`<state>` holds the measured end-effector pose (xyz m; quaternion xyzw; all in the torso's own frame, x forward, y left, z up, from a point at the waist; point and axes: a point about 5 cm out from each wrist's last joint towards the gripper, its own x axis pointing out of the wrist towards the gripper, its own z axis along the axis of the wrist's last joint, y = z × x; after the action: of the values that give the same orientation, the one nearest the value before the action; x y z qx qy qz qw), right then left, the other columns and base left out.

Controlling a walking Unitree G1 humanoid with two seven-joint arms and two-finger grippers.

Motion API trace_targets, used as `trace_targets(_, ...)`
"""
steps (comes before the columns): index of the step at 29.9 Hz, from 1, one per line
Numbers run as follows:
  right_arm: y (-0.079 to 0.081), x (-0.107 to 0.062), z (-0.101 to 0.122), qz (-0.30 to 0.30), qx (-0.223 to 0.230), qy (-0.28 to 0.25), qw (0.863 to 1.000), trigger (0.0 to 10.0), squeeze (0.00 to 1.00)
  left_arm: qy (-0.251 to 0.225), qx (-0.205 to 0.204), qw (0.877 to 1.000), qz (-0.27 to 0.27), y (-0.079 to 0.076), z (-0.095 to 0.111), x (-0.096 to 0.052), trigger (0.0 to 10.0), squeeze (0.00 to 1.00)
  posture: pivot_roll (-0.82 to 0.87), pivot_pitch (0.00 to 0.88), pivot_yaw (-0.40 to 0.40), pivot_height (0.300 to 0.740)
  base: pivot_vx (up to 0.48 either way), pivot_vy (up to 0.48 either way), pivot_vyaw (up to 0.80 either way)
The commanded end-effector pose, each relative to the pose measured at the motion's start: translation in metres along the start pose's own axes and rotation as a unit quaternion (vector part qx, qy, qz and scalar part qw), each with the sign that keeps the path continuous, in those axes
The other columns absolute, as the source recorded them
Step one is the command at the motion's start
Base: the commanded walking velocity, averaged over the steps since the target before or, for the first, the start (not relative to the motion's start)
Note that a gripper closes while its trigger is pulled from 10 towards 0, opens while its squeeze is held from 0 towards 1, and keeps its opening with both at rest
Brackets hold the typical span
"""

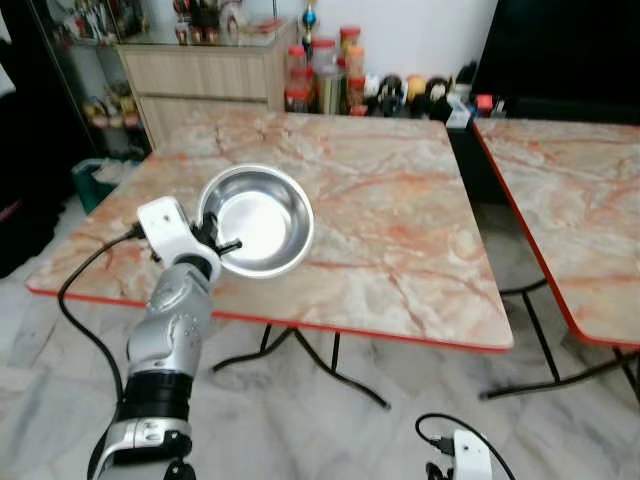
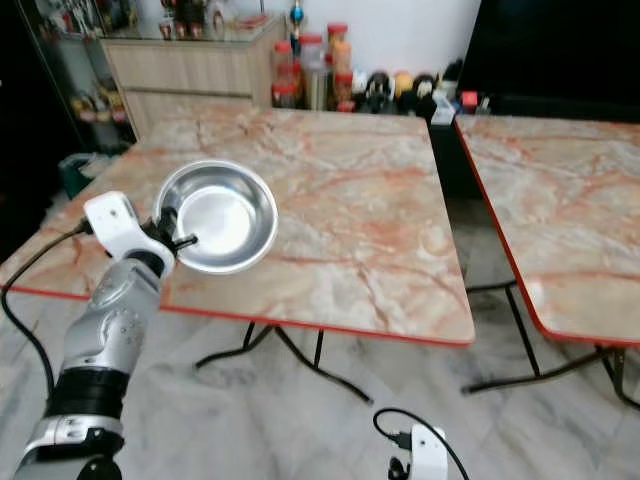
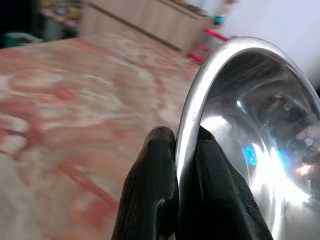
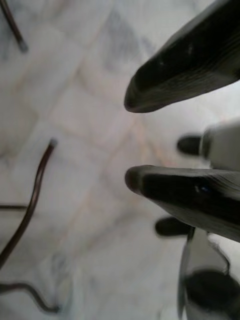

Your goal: Setting the table

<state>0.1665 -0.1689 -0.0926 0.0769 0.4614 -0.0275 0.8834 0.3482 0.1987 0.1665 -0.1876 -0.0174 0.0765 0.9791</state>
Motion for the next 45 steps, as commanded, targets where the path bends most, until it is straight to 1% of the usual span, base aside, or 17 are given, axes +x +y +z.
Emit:
trace_targets(1,-0.006,-0.001,0.002,-0.006,-0.001,-0.002,1.0,10.0,0.0,-0.007,0.001,1.0,-0.015,-0.01,0.003,0.0,10.0,0.0,0.09,0.0,-0.004,0.74,0.368,0.0,0.0)
trace_targets(10,-0.003,-0.001,-0.002,-0.003,-0.001,0.0,1.0,10.0,0.0,0.005,0.006,1.0,-0.003,-0.007,0.0,0.001,10.0,0.0,0.09,0.0,-0.004,0.74,0.361,0.0,0.0)
trace_targets(14,-0.002,-0.001,-0.002,-0.002,-0.002,0.002,1.0,10.0,0.0,0.013,0.003,1.0,0.004,-0.004,-0.002,0.001,10.0,0.0,0.09,0.0,-0.004,0.74,0.0,0.0,0.0)
trace_targets(15,-0.001,-0.001,-0.002,-0.002,-0.003,0.003,1.0,10.0,0.0,0.039,0.002,0.998,0.047,0.009,-0.009,0.001,10.0,0.0,0.09,0.0,-0.003,0.74,0.0,0.0,0.0)
trace_targets(16,-0.001,-0.001,-0.002,-0.002,-0.003,0.003,1.0,10.0,0.0,0.039,0.002,0.998,0.047,0.009,-0.009,0.001,10.0,0.0,0.09,0.0,-0.003,0.74,0.0,0.0,0.0)
trace_targets(17,0.0,0.0,-0.002,-0.001,-0.004,0.004,1.0,10.0,0.0,0.065,0.006,0.995,0.078,0.019,-0.015,0.0,10.0,0.0,0.09,0.0,-0.003,0.74,0.0,0.0,0.0)
trace_targets(18,0.0,0.0,-0.002,-0.001,-0.004,0.004,1.0,10.0,0.0,0.078,-0.008,0.993,0.084,0.022,-0.019,-0.001,10.0,0.0,0.09,0.0,-0.003,0.74,0.0,0.0,0.0)
trace_targets(19,0.0,0.0,-0.002,-0.001,-0.004,0.004,1.0,10.0,0.0,0.078,-0.008,0.993,0.084,0.022,-0.019,-0.001,10.0,0.0,0.09,0.0,-0.003,0.74,0.0,0.0,0.0)
trace_targets(20,0.001,0.0,-0.002,-0.001,-0.004,0.004,1.0,10.0,0.0,0.097,-0.026,0.991,0.085,0.022,-0.022,-0.002,10.0,0.0,0.09,0.0,-0.003,0.74,0.0,0.0,0.0)
trace_targets(21,0.001,0.0,-0.002,-0.001,-0.004,0.004,1.0,10.0,0.0,0.144,-0.053,0.985,0.074,0.02,-0.032,-0.003,10.0,0.0,0.09,0.0,-0.004,0.74,0.0,0.0,0.0)
trace_targets(22,0.001,0.0,-0.001,-0.001,-0.005,0.004,1.0,10.0,0.0,0.163,-0.061,0.982,0.072,0.02,-0.037,-0.004,10.0,0.0,0.09,0.0,-0.004,0.74,0.0,0.0,0.0)
trace_targets(24,0.002,0.0,-0.001,0.0,-0.005,0.004,1.0,10.0,0.0,0.179,-0.064,0.979,0.072,0.02,-0.04,-0.005,10.0,0.0,0.09,0.0,-0.002,0.74,0.0,0.0,0.0)
trace_targets(27,0.0,0.001,0.002,-0.001,-0.004,0.001,1.0,10.0,0.0,0.19,-0.093,0.975,0.061,0.012,-0.041,-0.003,10.0,0.0,0.09,0.0,-0.002,0.74,0.0,0.0,0.0)
trace_targets(28,-0.002,0.001,0.004,-0.002,-0.003,0.0,1.0,10.0,0.0,0.194,-0.094,0.975,0.058,0.009,-0.039,-0.003,10.0,0.0,0.09,0.0,-0.002,0.74,0.0,0.0,0.0)
trace_targets(33,-0.005,0.001,0.006,-0.004,-0.003,-0.002,1.0,10.0,0.0,0.207,-0.087,0.973,0.054,0.007,-0.037,-0.003,10.0,0.0,0.08,0.0,0.0,0.74,0.0,0.0,0.0)
trace_targets(39,-0.006,-0.001,0.0,-0.004,-0.003,0.004,1.0,10.0,0.0,0.24,-0.083,0.966,0.054,0.009,-0.045,-0.008,10.0,0.0,0.09,0.0,-0.001,0.74,0.0,0.0,0.0)
trace_targets(45,-0.01,-0.004,-0.01,-0.006,-0.002,0.009,1.0,10.0,0.0,0.23,-0.077,0.968,0.066,0.009,-0.045,-0.006,10.0,0.0,0.09,0.0,0.0,0.74,0.0,0.0,0.0)
